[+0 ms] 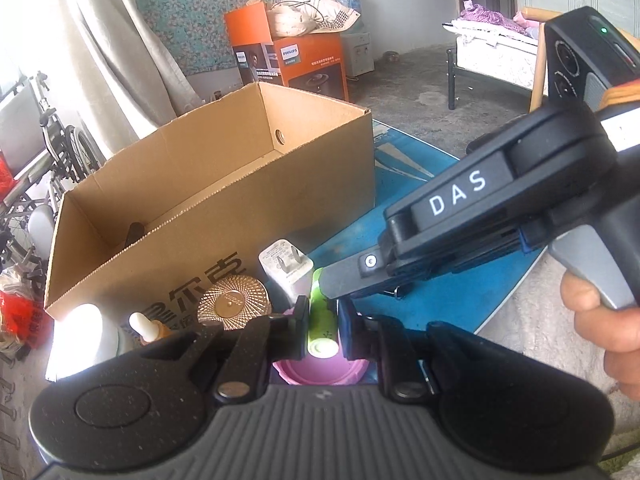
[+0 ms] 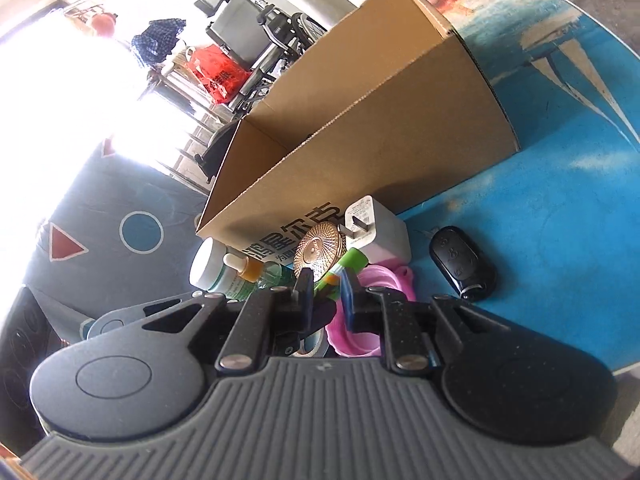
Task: Organize rigid objects
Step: 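Grasp the green-and-white tube in the pink lid with the right tool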
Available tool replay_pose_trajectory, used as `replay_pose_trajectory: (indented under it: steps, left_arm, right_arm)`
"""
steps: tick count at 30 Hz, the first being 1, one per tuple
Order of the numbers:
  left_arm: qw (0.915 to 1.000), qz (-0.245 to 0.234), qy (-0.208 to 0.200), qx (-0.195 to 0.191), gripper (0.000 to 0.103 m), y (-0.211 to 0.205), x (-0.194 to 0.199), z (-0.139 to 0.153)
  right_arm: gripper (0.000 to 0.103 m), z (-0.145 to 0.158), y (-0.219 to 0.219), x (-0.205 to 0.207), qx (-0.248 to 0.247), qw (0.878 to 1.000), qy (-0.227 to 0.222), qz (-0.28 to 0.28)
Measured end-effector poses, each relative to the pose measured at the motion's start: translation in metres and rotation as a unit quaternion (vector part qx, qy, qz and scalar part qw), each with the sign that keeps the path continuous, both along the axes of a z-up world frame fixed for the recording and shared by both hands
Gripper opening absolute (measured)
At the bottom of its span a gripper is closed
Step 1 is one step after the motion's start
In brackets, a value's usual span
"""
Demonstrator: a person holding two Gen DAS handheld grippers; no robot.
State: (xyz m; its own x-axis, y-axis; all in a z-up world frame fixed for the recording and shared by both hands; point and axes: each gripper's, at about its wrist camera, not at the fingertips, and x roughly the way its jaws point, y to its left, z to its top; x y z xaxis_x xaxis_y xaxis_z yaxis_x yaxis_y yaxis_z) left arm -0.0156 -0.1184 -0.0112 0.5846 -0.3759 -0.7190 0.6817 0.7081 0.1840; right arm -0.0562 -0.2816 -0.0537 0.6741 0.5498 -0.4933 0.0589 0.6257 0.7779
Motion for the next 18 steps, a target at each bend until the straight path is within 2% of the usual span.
replay_pose_trajectory:
  steps: [3,7,11,18]
  left_arm:
    - [0.9998,0.008,0.02,-0.004,0.016,0.003,0.003,-0.008]
    - [0.9985,0.022,0.047,-0.021,0.016,0.009,0.006,-0.013]
    - [0.9956,0.034,0.073,-0.048,0.016,0.016,0.011,-0.014]
    - [0.9916,0.049,0.091,-0.077,0.016,0.028,0.016,-0.011]
  right_arm:
    - [0.017,-0.017,-0.007,0.001,0.047,0.998,0.032,-0.007]
    - [0.028,-0.031,-0.006,0.007,0.076,0.995,0.064,-0.008]
    - [0.03,-0.041,0.0,0.012,0.099,0.992,0.083,0.001]
    - [0.03,-0.053,0.004,0.016,0.126,0.987,0.1,-0.006]
